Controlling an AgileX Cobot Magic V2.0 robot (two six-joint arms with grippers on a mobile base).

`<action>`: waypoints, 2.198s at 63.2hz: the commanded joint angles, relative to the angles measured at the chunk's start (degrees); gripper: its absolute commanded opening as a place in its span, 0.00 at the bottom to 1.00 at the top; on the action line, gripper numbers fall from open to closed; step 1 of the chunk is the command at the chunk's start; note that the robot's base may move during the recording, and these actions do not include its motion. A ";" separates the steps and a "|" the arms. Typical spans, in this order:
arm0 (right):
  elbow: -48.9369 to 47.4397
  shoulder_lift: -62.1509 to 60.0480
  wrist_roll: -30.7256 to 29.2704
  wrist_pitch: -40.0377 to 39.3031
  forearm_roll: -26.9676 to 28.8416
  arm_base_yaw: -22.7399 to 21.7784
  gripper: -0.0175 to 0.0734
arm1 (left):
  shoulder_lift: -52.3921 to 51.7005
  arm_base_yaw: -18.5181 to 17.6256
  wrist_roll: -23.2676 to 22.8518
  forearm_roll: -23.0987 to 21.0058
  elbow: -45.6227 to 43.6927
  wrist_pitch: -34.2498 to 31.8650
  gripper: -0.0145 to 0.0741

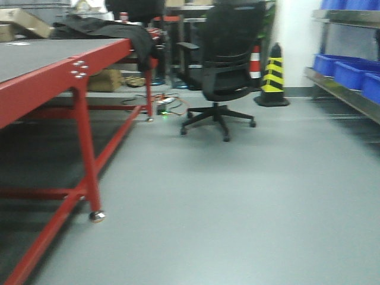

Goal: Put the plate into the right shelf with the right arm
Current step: 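Drive the base toward the shelf of blue bins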

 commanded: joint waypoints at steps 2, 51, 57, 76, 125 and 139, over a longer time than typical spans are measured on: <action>-1.68 0.44 -0.52 -5.80 -0.59 -0.33 0.25 | -0.09 -0.35 0.16 -0.24 0.48 -4.84 0.11; -1.68 0.44 -0.52 -5.80 -0.59 -0.33 0.25 | -0.09 -0.35 0.16 -0.24 0.48 -4.84 0.11; -1.68 0.44 -0.52 -5.80 -0.59 -0.33 0.25 | -0.09 -0.35 0.16 -0.24 0.48 -4.84 0.11; -1.68 0.44 -0.52 -5.80 -0.59 -0.33 0.25 | -0.09 -0.35 0.16 -0.24 0.48 -4.84 0.11; -1.68 0.44 -0.52 -5.80 -0.59 -0.33 0.25 | -0.09 -0.35 0.16 -0.24 0.48 -4.84 0.11; -1.68 0.44 -0.52 -5.80 -0.59 -0.33 0.25 | -0.09 -0.35 0.16 -0.24 0.48 -4.84 0.11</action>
